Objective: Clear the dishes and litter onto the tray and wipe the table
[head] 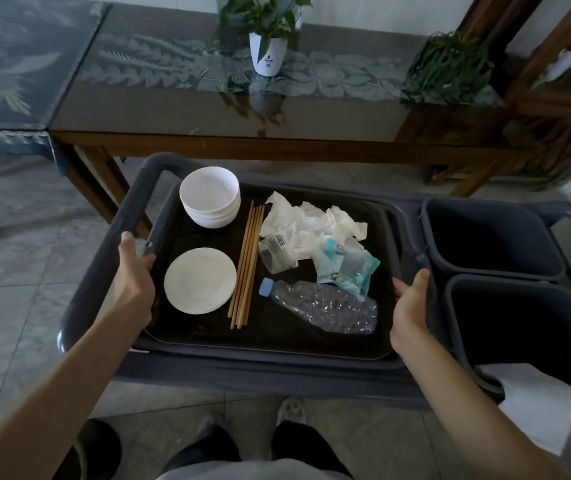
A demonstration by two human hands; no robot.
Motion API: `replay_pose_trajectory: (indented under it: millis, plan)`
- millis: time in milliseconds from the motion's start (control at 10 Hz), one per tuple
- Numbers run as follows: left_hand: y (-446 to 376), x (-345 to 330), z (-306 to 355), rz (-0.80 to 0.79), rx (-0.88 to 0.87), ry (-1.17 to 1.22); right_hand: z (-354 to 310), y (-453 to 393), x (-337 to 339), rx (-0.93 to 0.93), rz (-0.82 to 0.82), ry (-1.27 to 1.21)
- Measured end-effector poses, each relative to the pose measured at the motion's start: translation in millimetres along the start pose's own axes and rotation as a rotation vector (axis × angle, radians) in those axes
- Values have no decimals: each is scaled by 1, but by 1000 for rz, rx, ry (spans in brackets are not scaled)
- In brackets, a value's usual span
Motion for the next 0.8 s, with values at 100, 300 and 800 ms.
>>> replay_pose_trajectory:
  millis: [100,300,800]
  plan:
    - [3,1,-4,-43,-64,-20,-1,9,-1,42,40,18]
    - [6,4,-18,-137,-213,-36,6,22,-1,153,67,76]
    - [43,1,4,-553,-694,-897,-35,65,3,393,-58,619]
Point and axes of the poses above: each hand's wrist, its own y-axis away from the middle knuckle, its own x-axis out of the back of the hand, z = x × y, the point moved 3 cm from there along -y, towards the middle knuckle, and after that the axes turned 2 degrees about -z, right-handed, at the moved point
